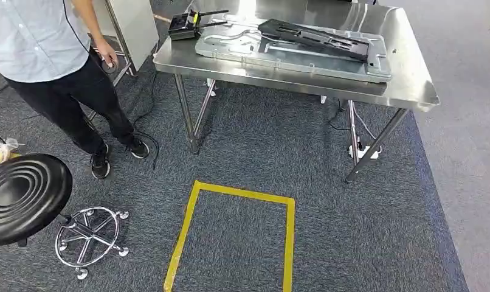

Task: Take the parts from the cabinet and place them on the table.

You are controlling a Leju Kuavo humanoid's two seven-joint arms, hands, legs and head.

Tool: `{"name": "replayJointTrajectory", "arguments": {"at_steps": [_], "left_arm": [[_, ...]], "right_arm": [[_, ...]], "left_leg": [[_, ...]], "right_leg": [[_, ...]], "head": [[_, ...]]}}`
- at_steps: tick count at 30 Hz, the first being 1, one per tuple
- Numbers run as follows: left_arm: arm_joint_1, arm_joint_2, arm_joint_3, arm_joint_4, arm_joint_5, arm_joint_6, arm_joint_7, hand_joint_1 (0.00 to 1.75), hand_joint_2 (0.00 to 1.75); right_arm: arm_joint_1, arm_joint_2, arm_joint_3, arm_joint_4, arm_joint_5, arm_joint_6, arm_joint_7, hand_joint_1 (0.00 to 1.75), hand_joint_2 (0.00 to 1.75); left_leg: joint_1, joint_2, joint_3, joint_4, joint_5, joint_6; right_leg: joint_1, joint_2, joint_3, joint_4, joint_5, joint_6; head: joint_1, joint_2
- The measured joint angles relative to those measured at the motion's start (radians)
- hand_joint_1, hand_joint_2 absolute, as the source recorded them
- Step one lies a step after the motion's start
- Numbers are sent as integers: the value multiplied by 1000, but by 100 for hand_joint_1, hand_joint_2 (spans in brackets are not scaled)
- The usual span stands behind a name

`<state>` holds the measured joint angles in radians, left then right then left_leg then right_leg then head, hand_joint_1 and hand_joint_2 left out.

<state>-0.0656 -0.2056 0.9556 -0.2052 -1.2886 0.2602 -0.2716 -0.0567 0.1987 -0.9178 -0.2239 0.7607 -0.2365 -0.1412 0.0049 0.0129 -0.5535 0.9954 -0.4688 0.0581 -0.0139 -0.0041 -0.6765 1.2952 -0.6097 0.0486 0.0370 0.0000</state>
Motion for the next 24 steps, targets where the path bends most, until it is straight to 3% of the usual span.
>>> {"name": "replayJointTrajectory", "arguments": {"at_steps": [1,3,4,7,8,9,10,12,13,14,15,16,18,19,23,24], "left_arm": [[0,0,0,0,0,0,0,0,0],[0,-1,1,0,2,2,2,0,0],[0,-3,1,0,3,2,2,0,0],[-4,-3,5,0,8,3,2,0,0],[-3,-5,5,0,10,5,1,0,0],[-3,-5,6,0,12,8,1,0,0],[-2,-5,8,0,12,10,1,0,0],[-1,-5,12,0,14,12,0,0,0],[-1,-5,15,0,15,13,1,0,0],[0,-5,18,0,15,13,0,0,0],[1,-5,21,0,15,13,1,0,0],[2,-5,22,0,15,13,1,0,0],[0,-5,23,0,15,14,1,0,0],[-3,-5,23,0,15,14,1,0,0],[1,-6,24,0,15,15,0,0,0],[1,-6,24,0,15,15,0,0,0]], "right_arm": [[0,0,0,0,0,-1,-4,0,0],[-2,0,0,0,3,-9,-15,0,0],[-5,-2,0,0,3,-15,-17,0,0],[-4,-2,0,0,4,-22,-28,0,0],[-4,-2,0,0,5,-30,-38,0,0],[-4,-2,0,0,7,-38,-47,0,0],[-5,-2,0,0,14,-48,-57,0,0],[-4,-2,1,0,31,-64,-69,0,0],[-4,-2,2,0,40,-71,-71,0,0],[-4,-2,2,0,44,-72,-73,0,0],[-4,-2,2,0,47,-72,-75,0,0],[-4,-2,2,0,47,-72,-76,0,0],[-4,-2,3,1,48,-72,-77,0,0],[-4,-2,3,1,48,-72,-77,0,0],[-4,-2,3,1,49,-72,-78,0,0],[-3,-2,2,1,49,-73,-78,0,0]], "left_leg": [[0,-1,-5,3,2,-2],[-1,-2,-9,7,7,-7],[-6,-2,-12,9,10,-13],[-3,-1,-15,6,22,-31],[-4,-1,-16,4,28,-39],[-2,-3,-23,15,17,-43],[-2,-5,-41,53,-27,-47],[2,-5,-94,196,-123,-55],[3,-5,-119,272,-159,-58],[3,-5,-127,311,-171,-61],[4,-5,-110,299,-158,-61],[5,-5,-69,240,-129,-60],[6,-5,44,61,-66,-55],[4,-6,65,5,-78,-49],[-5,-7,53,7,-51,-22],[4,-3,48,-1,-38,-13]], "right_leg": [[0,0,48,-69,33,-3],[2,0,175,-271,98,-17],[10,1,191,-311,84,-25],[15,2,179,-307,100,-38],[13,2,175,-313,108,-48],[2,-3,173,-323,122,-57],[3,-4,164,-324,129,-65],[4,-5,144,-320,140,-70],[6,-6,134,-318,145,-70],[6,-6,124,-314,149,-69],[6,-6,114,-308,153,-67],[6,-6,105,-301,155,-64],[5,-6,93,-285,157,-60],[9,-6,85,-275,159,-55],[8,-6,81,-278,177,-27],[6,-4,77,-269,166,-21]], "head": [[0,0],[0,0],[0,0],[0,0],[0,0],[0,0],[-2,0],[-3,0],[-3,0],[-3,0],[-3,0],[-3,0],[-3,0],[-3,0],[-2,0],[-2,0]]}}
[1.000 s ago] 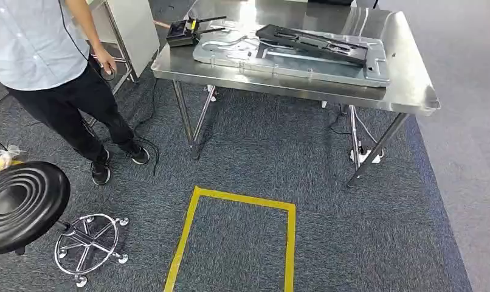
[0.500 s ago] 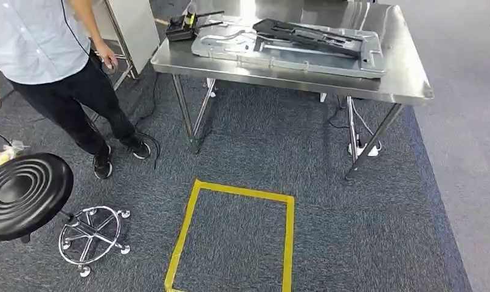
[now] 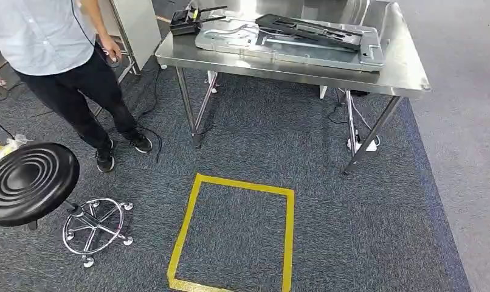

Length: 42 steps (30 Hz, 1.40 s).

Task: Take the parts from the cabinet and place them on the table.

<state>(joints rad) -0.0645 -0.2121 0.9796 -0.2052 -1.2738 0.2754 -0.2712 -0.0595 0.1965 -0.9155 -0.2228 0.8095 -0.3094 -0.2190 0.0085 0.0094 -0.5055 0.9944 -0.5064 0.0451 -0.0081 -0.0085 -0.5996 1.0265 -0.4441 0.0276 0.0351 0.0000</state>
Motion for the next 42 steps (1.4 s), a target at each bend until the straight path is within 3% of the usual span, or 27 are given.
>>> {"name": "replayJointTrajectory", "arguments": {"at_steps": [1,2,4,5,6,7,9,10,11,14,15,16,17,19,20,21,22,27,28,29,30,31,32,36,42], "left_arm": [[-2,0,0,0,0,0,0,0,0],[-4,0,0,0,0,0,0,0,0],[-2,0,0,0,0,0,0,0,0],[-1,0,0,0,0,0,0,0,0],[0,0,0,0,0,0,0,0,0],[0,0,0,0,0,0,0,0,0],[0,0,0,0,0,0,0,0,0],[0,-2,0,0,0,0,0,0,0],[-1,-3,0,0,0,0,0,0,0],[-5,-4,0,0,0,0,0,0,0],[-4,-4,1,0,0,0,1,0,0],[-4,-3,2,0,2,0,2,0,0],[-3,-3,2,0,3,0,2,0,0],[-2,-3,4,0,5,0,5,0,0],[-2,-3,5,0,6,1,6,0,0],[-1,-3,6,0,7,2,7,0,0],[0,-3,6,0,7,3,8,0,0],[0,-3,6,0,7,3,8,0,0],[0,-3,6,0,7,5,8,0,0],[0,-3,6,0,7,5,7,0,0],[-2,-3,6,0,7,7,7,0,0],[0,-3,6,0,7,6,6,0,0],[3,-3,7,0,8,6,4,0,0],[1,-3,8,0,10,6,0,0,0],[1,-3,13,0,14,5,-2,0,0]], "right_arm": [[1,0,0,0,0,0,0,0,0],[1,0,0,0,0,0,0,0,0],[1,0,0,0,0,0,0,0,0],[1,0,0,1,3,2,0,0,0],[1,0,0,1,6,3,0,0,0],[2,0,1,2,6,4,0,0,0],[1,0,1,2,6,7,0,0,0],[-1,-1,1,2,6,7,0,0,0],[-2,-4,1,2,6,8,2,0,0],[-2,-4,2,2,9,15,2,0,0],[-1,-4,2,2,9,17,2,0,0],[-2,-4,2,3,10,20,2,0,0],[-2,-4,2,3,11,21,4,0,0],[-1,-5,6,3,15,21,7,0,0],[-1,-5,8,3,16,21,9,0,0],[-1,-5,9,3,17,22,10,0,0],[0,-5,10,3,17,23,10,0,0],[0,-5,10,3,17,23,10,0,0],[0,-4,10,3,17,25,11,0,0],[0,-4,10,3,17,25,11,0,0],[-2,-5,10,3,17,25,12,0,0],[-2,-5,10,3,17,25,12,0,0],[-1,-5,11,3,17,27,12,0,0],[0,-5,11,4,19,41,13,0,0],[1,-5,11,4,22,43,17,0,0]], "left_leg": [[0,1,-6,0,6,7],[0,1,-14,1,13,14],[-3,2,-34,3,27,15],[-4,2,-43,4,32,14],[-4,2,-51,6,37,13],[-4,2,-57,8,41,12],[-5,1,-64,11,46,7],[-5,2,-64,12,49,4],[-11,2,-66,14,53,-3],[-6,3,-68,8,66,-22],[-11,2,-69,6,72,-30],[-5,-1,-79,23,49,-33],[-5,-2,-98,64,6,-36],[-2,-2,-159,227,-97,-44],[-2,-2,-180,294,-127,-47],[-1,-2,-180,317,-130,-49],[-1,-2,-165,303,-118,-49],[-1,-2,-153,286,-108,-48],[-1,-2,-70,163,-53,-44],[-1,-2,-29,98,-32,-41],[-3,-2,15,-4,-21,-25],[-4,-1,14,-4,-20,-26],[-7,-1,15,-4,-19,-24],[-13,0,8,1,-13,-14],[-19,0,-2,9,-11,-7]], "right_leg": [[-1,4,-11,22,-31,3],[-3,5,-32,74,-79,7],[-5,4,-92,242,-176,14],[-6,4,-103,291,-192,16],[-6,4,-94,293,-187,15],[-5,4,-59,247,-160,13],[-4,4,65,55,-85,1],[-1,5,112,-30,-83,-9],[6,3,111,-38,-79,-12],[11,4,102,-37,-67,-25],[3,4,99,-49,-55,-35],[-1,-2,97,-55,-44,-40],[-2,-1,88,-56,-38,-48],[-1,-2,68,-53,-27,-51],[1,-3,58,-50,-22,-51],[1,-3,50,-48,-20,-50],[1,-3,44,-44,-17,-48],[2,-3,42,-43,-16,-47],[2,-2,33,-33,-15,-44],[2,-2,30,-29,-14,-43],[12,-3,15,-8,-16,-28],[11,-2,15,-8,-27,-51],[11,-2,14,-8,-16,-60],[6,-1,14,-17,3,-29],[-1,-1,8,-20,10,-10]], "head": [[1,0],[2,0],[2,0],[2,0],[1,0],[2,0],[2,0],[2,0],[1,0],[2,0],[1,0],[2,0],[0,0],[-1,0],[-1,0],[-1,0],[-1,0],[-1,0],[-1,0],[-1,0],[0,0],[1,0],[0,0],[0,0],[0,0]]}}
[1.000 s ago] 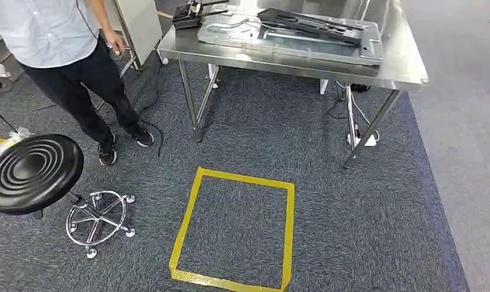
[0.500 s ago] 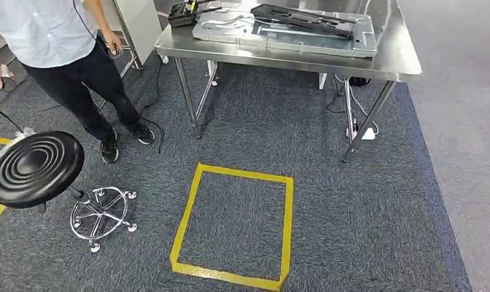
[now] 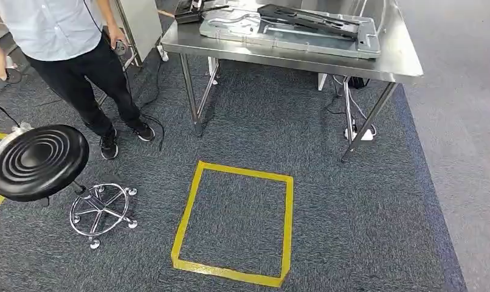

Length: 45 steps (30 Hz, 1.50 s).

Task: Take the parts from the cabinet and place them on the table.

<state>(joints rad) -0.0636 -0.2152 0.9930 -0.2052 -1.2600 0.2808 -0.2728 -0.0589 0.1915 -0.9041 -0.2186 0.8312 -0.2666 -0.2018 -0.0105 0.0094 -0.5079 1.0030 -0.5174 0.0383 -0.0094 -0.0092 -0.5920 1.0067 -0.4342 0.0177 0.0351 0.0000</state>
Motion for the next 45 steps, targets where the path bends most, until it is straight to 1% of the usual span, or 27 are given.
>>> {"name": "replayJointTrajectory", "arguments": {"at_steps": [3,5,8,10,11,13,14,15,19,20,21,23,25,26,28,29,30,31,34,35,37,38,40,41,42,44,45], "left_arm": [[0,1,5,0,3,-8,-12,0,0],[0,0,8,0,4,-10,-20,0,0],[-1,-2,10,0,4,4,-24,0,0],[2,-2,11,0,4,21,-24,0,0],[2,-2,11,0,4,27,-23,0,0],[0,-3,11,0,4,34,-21,0,0],[0,-5,11,0,4,35,-21,0,0],[0,-5,11,0,4,36,-21,0,0],[-5,-5,11,0,4,37,-21,0,0],[-5,-5,11,0,4,37,-21,0,0],[-6,-5,11,0,4,37,-21,0,0],[-4,-5,11,0,4,37,-21,0,0],[-1,-5,11,0,4,37,-20,0,0],[1,-5,11,0,4,38,-18,0,0],[2,-5,11,0,4,41,-17,0,0],[1,-5,11,0,3,42,-17,0,0],[2,-5,11,0,3,44,-16,0,0],[2,-5,12,0,3,45,-15,0,0],[-4,-5,12,0,3,45,-15,0,0],[-2,-6,12,0,3,45,-15,0,0],[-5,-7,12,0,3,47,-15,0,0],[-4,-7,12,0,3,47,-15,0,0],[2,-7,12,0,2,48,-12,0,0],[3,-6,12,0,2,48,-10,0,0],[2,-7,12,0,1,48,-9,0,0],[0,-8,12,0,1,48,-9,0,0],[0,-8,12,0,0,48,-9,0,0]], "right_arm": [[0,0,0,1,0,2,6,0,0],[1,0,0,1,2,2,13,0,0],[1,0,0,1,3,4,19,0,0],[5,0,0,1,4,7,21,0,0],[6,0,0,2,4,9,21,0,0],[8,0,0,2,4,12,21,0,0],[7,0,0,1,4,12,21,0,0],[5,0,0,2,5,12,21,0,0],[6,0,0,2,5,12,21,0,0],[6,0,0,2,5,12,21,0,0],[6,1,0,2,5,12,21,0,0],[4,1,0,2,6,12,21,0,0],[4,1,0,2,7,13,21,0,0],[5,1,0,2,7,13,21,0,0],[5,1,0,2,8,15,21,0,0],[5,1,0,2,10,16,21,0,0],[5,2,1,2,11,16,21,0,0],[3,4,1,2,12,16,21,0,0],[6,4,1,2,13,16,21,0,0],[7,3,1,2,14,16,21,0,0],[7,3,2,2,18,16,23,0,0],[5,3,2,3,19,17,23,0,0],[4,3,3,3,19,17,23,0,0],[5,3,3,3,20,17,23,0,0],[6,3,3,3,20,18,23,0,0],[7,3,3,3,22,21,23,0,0],[6,3,3,3,22,23,23,0,0]], "left_leg": [[-2,0,-3,3,2,9],[9,8,1,-12,17,23],[11,19,-9,-13,24,32],[11,31,-14,-11,25,31],[11,37,-14,-10,25,30],[12,49,-11,-7,21,24],[12,55,-8,-6,18,20],[9,61,-7,-6,16,12],[5,88,-2,-7,13,-16],[7,83,-6,-1,4,-24],[11,45,-13,24,-18,-29],[15,9,-75,163,-103,-33],[15,1,-140,302,-151,-37],[15,1,-143,307,-136,-36],[15,-5,-86,189,-54,-29],[15,-20,-43,99,-9,-24],[15,-61,-12,26,11,-17],[16,-85,-9,8,0,-17],[10,-57,-9,9,6,-8],[20,-44,-7,-3,16,1],[23,-20,-8,-11,25,14],[22,-8,-10,-11,25,15],[21,23,-13,-10,23,16],[21,36,-13,-9,23,15],[21,47,-13,-9,22,14],[22,68,-8,-8,18,7],[21,76,-2,-8,14,2]], "right_leg": [[-3,1,-1,-3,5,11],[-6,5,-4,7,-4,17],[-7,8,-80,188,-129,24],[-7,7,-124,304,-168,26],[-9,7,-115,295,-154,26],[-11,-2,-30,146,-75,21],[-11,-20,19,59,-42,17],[-4,-59,44,7,-55,13],[6,-20,30,6,-45,-9],[-6,-11,36,-5,-38,-20],[-4,-6,35,-6,-35,-26],[-2,10,29,-6,-32,-36],[1,32,24,-4,-29,-38],[1,45,24,-3,-29,-38],[3,69,24,3,-29,-38],[3,81,23,7,-29,-37],[2,90,20,11,-30,-35],[8,100,11,21,-31,-27],[-1,126,5,12,-20,-5],[7,137,2,12,-17,1],[6,53,-27,77,-71,6],[3,33,-62,152,-114,12],[-3,21,-125,290,-172,21],[-7,18,-133,312,-170,24],[-11,14,-116,285,-145,26],[-14,-6,-22,120,-63,25],[-12,-48,29,31,-35,19]], "head": [[0,0],[0,0],[1,0],[1,0],[1,0],[1,0],[1,0],[1,0],[0,0],[0,0],[0,0],[0,0],[-1,0],[0,0],[0,0],[-1,0],[0,0],[0,0],[-1,0],[0,0],[7,0],[7,0],[7,0],[6,0],[7,0],[7,0],[7,0]]}}
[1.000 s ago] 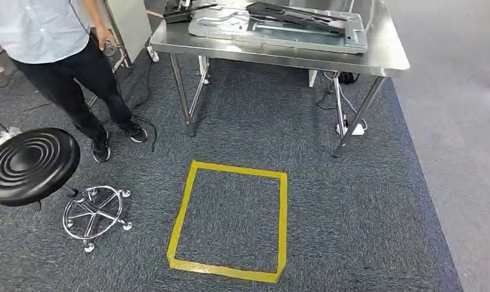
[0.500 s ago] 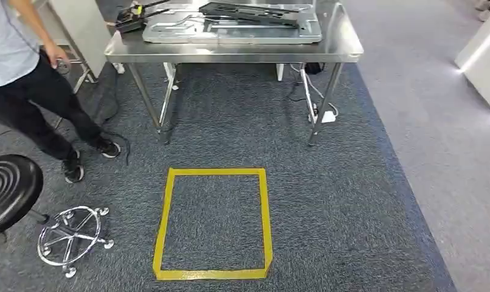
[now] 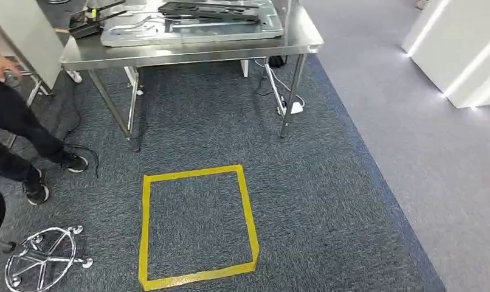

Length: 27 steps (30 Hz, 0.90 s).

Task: Take the parts from the cabinet and place them on the table.

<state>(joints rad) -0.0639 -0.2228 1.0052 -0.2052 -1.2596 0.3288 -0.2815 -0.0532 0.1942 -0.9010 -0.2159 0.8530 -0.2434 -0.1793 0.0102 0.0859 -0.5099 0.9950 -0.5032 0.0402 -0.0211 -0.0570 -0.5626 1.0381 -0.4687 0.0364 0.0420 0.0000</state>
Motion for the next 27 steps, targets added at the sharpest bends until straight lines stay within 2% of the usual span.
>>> {"name": "replayJointTrajectory", "arguments": {"at_steps": [1,2,5,6,7,8,9,10,11,12,13,14,15,16,17,18,20,21,22,23,24,25,26,27], "left_arm": [[1,0,0,0,0,0,0,0,0],[1,0,0,0,0,0,0,0,0],[-7,0,0,0,0,0,1,0,0],[-8,1,0,0,0,0,1,0,0],[-8,1,0,0,0,1,0,0,0],[-8,1,0,0,0,1,0,0,0],[-6,1,0,0,0,1,0,0,0],[-5,1,0,0,-1,1,0,0,0],[-2,1,0,0,-1,1,1,0,0],[1,1,0,0,-2,1,2,0,0],[2,1,0,0,-2,1,3,0,0],[1,1,0,0,-3,1,3,0,0],[0,2,0,0,-3,1,3,0,0],[1,2,0,0,-3,1,3,0,0],[0,2,0,0,-4,1,3,0,0],[-1,2,0,0,-4,1,3,0,0],[-5,2,0,0,-5,1,3,0,0],[-5,0,0,0,-5,1,3,0,0],[-6,2,0,0,-5,1,3,0,0],[-5,1,0,0,-6,1,3,0,0],[-4,1,0,0,-6,1,3,0,0],[1,1,0,0,-6,1,3,0,0],[2,1,0,0,-6,1,4,0,0],[2,1,0,0,-6,1,5,0,0]], "right_arm": [[-4,0,0,0,0,2,0,0,0],[-5,0,1,0,0,3,-2,0,0],[0,0,1,0,1,7,-4,0,0],[-1,0,1,0,2,7,-6,0,0],[-1,0,2,0,3,7,-7,0,0],[-2,0,2,0,3,8,-7,0,0],[-4,0,2,0,3,8,-7,0,0],[-4,0,3,0,3,10,-7,0,0],[-4,0,3,0,3,10,-7,0,0],[-3,0,3,0,3,10,-7,0,0],[-3,0,3,0,3,10,-7,0,0],[-3,0,3,0,3,10,-7,0,0],[-3,0,3,0,3,10,-8,0,0],[-3,1,3,0,4,11,-8,0,0],[-6,0,3,0,5,11,-9,0,0],[-6,0,3,0,6,11,-9,0,0],[0,0,3,1,8,11,-9,0,0],[1,-2,3,1,8,10,-9,0,0],[2,-2,3,1,8,10,-9,0,0],[0,-2,3,1,8,10,-9,0,0],[-2,-2,3,1,9,11,-9,0,0],[-4,-2,4,1,9,11,-9,0,0],[-4,-2,4,2,10,11,-9,0,0],[-4,-2,4,2,12,11,-9,0,0]], "left_leg": [[-9,9,0,4,-5,-8],[-8,15,3,3,-6,-13],[-8,42,12,-1,-9,-30],[0,30,11,8,-19,-37],[0,-15,-2,39,-46,-40],[2,-41,-32,102,-87,-41],[3,-57,-72,184,-127,-42],[3,-66,-110,260,-154,-43],[3,-71,-134,304,-158,-43],[3,-74,-134,299,-135,-42],[3,-77,-115,246,-89,-39],[3,-86,-81,164,-37,-35],[3,-110,-47,82,5,-31],[4,-161,-30,36,4,-24],[7,-160,-30,26,1,-25],[3,-151,-32,28,0,-23],[-1,-133,-25,25,4,-11],[9,-117,-23,14,14,1],[8,-106,-22,9,16,6],[7,-95,-22,9,17,8],[5,-82,-23,9,16,10],[3,-66,-24,9,15,11],[2,-48,-24,10,14,11],[2,-36,-24,10,12,12]], "right_leg": [[12,-26,10,-27,-12,-6],[12,-8,5,-26,-7,-14],[15,20,-1,-28,-5,-28],[4,33,7,-37,2,-36],[4,42,7,-40,3,-41],[4,50,4,-40,6,-46],[6,61,2,-40,6,-49],[8,75,1,-39,7,-50],[10,89,1,-38,7,-51],[10,103,1,-36,7,-51],[10,119,1,-33,7,-50],[10,133,2,-30,6,-49],[9,145,1,-26,4,-46],[10,153,-3,-20,1,-41],[14,165,-11,-12,-1,-33],[9,171,-15,-14,1,-26],[5,191,-19,-21,8,-11],[5,186,-18,-16,5,-9],[11,126,-29,13,-19,-5],[10,93,-59,73,-58,-2],[8,76,-96,151,-98,3],[7,69,-133,227,-131,7],[6,65,-162,286,-145,9],[5,62,-159,284,-131,10]], "head": [[0,0],[-1,0],[0,0],[-1,0],[-1,0],[-2,0],[-2,0],[-2,0],[-2,0],[-2,0],[-2,0],[-2,0],[-2,0],[-1,0],[-1,0],[-2,0],[-2,0],[-2,0],[2,0],[2,0],[2,0],[2,0],[2,0],[2,0]]}}
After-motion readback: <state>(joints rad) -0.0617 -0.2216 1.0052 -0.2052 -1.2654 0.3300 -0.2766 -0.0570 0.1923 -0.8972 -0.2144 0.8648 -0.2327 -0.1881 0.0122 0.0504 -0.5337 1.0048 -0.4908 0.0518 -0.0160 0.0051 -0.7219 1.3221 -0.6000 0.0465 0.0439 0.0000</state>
